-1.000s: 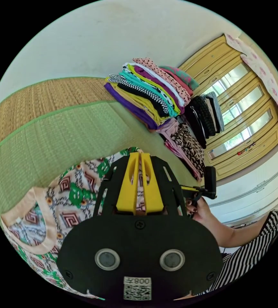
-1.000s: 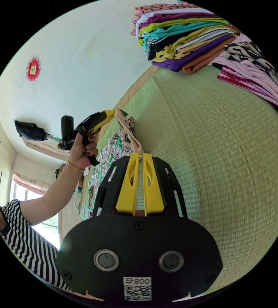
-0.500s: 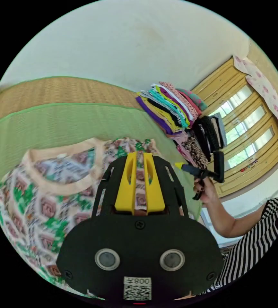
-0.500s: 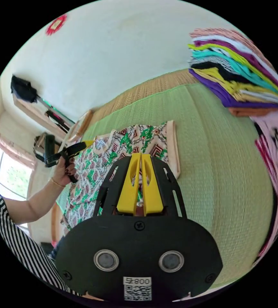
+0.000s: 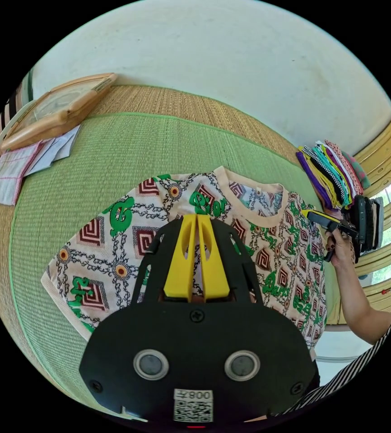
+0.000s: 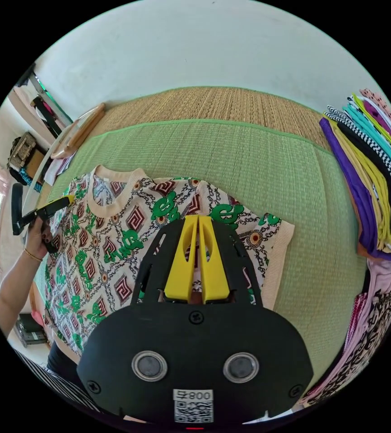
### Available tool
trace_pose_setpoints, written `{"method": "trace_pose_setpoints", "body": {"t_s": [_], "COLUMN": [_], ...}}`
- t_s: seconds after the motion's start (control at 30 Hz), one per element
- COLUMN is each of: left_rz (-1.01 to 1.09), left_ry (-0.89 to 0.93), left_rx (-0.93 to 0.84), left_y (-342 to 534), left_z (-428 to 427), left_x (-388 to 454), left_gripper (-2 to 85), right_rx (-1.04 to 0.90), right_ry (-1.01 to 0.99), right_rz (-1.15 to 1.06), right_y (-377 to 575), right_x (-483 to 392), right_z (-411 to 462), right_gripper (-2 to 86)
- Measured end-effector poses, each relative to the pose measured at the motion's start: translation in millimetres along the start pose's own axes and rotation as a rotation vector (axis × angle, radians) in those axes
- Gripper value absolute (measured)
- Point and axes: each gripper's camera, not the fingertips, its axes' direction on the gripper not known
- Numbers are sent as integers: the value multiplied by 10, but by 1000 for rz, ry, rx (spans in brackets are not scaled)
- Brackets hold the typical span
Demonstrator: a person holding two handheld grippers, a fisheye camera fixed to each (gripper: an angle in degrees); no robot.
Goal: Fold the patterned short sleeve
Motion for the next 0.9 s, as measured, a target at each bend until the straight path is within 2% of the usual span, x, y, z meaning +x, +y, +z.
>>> {"method": "trace_pose_setpoints", "body": {"t_s": [0.23,0.4,0.63,0.9], "left_rz": [25,111,116,88], "left_ry": [-22,22,-45,-13], "left_rx": [6,77,-9,18], "left_y": [-90,89,94,220], "left_z": [21,-170,101,26], "left_x": [-169,-157,-392,-709], "left_gripper": [2,1,0,0], "right_rx": [6,102,27,40], "right_ry": [14,-45,-86,-115], "right_rz": [67,30,-27,32], "right_y": [-434,-431,-935,-1214], "right_x": [85,-120,-384,-250], "right_z": [-136,-410,-110,-110], "right_gripper": [0,0,1,1]}}
